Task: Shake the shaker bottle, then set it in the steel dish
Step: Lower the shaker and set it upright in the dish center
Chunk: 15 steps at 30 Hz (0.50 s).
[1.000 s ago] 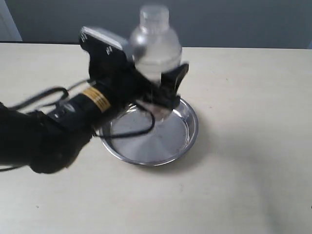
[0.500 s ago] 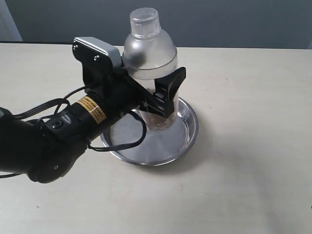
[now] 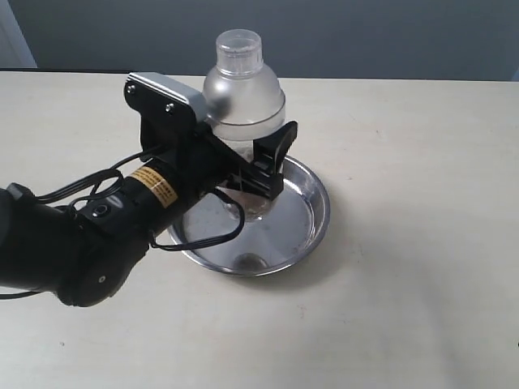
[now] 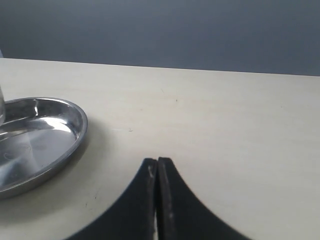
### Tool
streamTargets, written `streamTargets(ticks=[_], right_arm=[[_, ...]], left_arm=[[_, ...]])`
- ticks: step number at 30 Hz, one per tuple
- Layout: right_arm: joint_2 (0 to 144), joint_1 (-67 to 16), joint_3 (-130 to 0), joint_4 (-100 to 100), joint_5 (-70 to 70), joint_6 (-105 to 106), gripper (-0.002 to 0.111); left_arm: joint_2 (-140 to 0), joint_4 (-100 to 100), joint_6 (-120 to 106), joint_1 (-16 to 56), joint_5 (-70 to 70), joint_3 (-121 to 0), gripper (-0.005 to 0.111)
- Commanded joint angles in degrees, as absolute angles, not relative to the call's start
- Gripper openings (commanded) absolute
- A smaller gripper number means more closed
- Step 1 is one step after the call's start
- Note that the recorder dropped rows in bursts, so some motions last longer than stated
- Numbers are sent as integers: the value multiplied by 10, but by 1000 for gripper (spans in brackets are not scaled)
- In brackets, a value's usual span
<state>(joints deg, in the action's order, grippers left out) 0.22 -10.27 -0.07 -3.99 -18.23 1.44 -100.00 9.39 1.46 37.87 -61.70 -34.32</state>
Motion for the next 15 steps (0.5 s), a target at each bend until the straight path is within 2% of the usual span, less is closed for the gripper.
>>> streamTargets(ticks=[1, 6, 15], right_arm=[[0, -103, 0, -37, -175, 15, -1], [0, -103, 0, -37, -175, 15, -1], [0, -103, 0, -37, -175, 15, -1]], left_arm=[[-997, 136, 16, 379, -634, -345, 0], [-1013, 144, 13, 379, -619, -345, 0], [-1088, 132, 12, 379, -672, -345, 0]])
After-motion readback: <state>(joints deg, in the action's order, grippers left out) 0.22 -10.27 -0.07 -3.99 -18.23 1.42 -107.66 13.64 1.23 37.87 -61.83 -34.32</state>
